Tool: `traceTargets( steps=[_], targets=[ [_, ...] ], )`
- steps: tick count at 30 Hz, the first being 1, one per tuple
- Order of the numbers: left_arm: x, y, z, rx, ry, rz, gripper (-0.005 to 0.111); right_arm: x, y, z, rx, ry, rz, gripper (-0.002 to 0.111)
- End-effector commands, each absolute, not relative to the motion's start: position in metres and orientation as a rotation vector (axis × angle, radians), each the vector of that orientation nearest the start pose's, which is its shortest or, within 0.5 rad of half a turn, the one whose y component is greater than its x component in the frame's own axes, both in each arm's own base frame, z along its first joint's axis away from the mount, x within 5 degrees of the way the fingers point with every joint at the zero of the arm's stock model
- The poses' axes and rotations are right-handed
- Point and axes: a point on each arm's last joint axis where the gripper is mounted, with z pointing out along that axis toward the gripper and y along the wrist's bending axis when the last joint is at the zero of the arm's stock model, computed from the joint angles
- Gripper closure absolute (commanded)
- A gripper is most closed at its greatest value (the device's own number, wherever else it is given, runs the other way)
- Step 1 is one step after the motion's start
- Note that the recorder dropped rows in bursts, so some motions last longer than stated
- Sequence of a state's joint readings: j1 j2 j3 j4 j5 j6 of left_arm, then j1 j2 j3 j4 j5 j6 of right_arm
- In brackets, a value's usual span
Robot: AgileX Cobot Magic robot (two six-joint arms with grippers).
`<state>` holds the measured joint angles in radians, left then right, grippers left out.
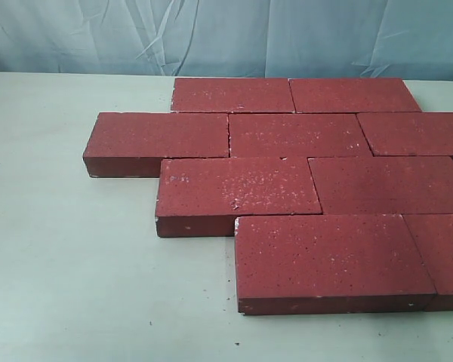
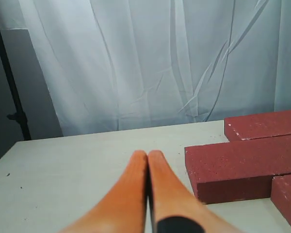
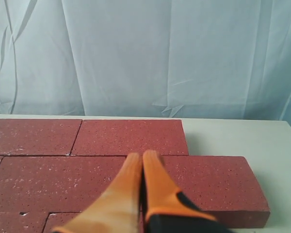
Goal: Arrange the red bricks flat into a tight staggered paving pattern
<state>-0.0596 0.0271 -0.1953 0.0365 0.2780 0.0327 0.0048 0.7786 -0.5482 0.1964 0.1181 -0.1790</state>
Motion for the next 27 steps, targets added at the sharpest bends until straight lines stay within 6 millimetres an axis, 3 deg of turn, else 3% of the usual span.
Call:
traceTargets(
  steps=[1,13,27],
  targets=[
    [0.049,-0.002,0.232,0.082,1.611,0.001,0.107,0.164,0.002,0.311,0.002,1.822,0.034,0.109],
    [0.055,0.0,0.19,0.017,1.736,0.015,0.107,0.164,0.002,0.312,0.003,1.813,0.033,0.109],
    [0.055,0.0,0.191,0.012,1.723,0.012,0.107,0.164,0.002,0.312,0.003,1.811,0.032,0.109]
  ],
)
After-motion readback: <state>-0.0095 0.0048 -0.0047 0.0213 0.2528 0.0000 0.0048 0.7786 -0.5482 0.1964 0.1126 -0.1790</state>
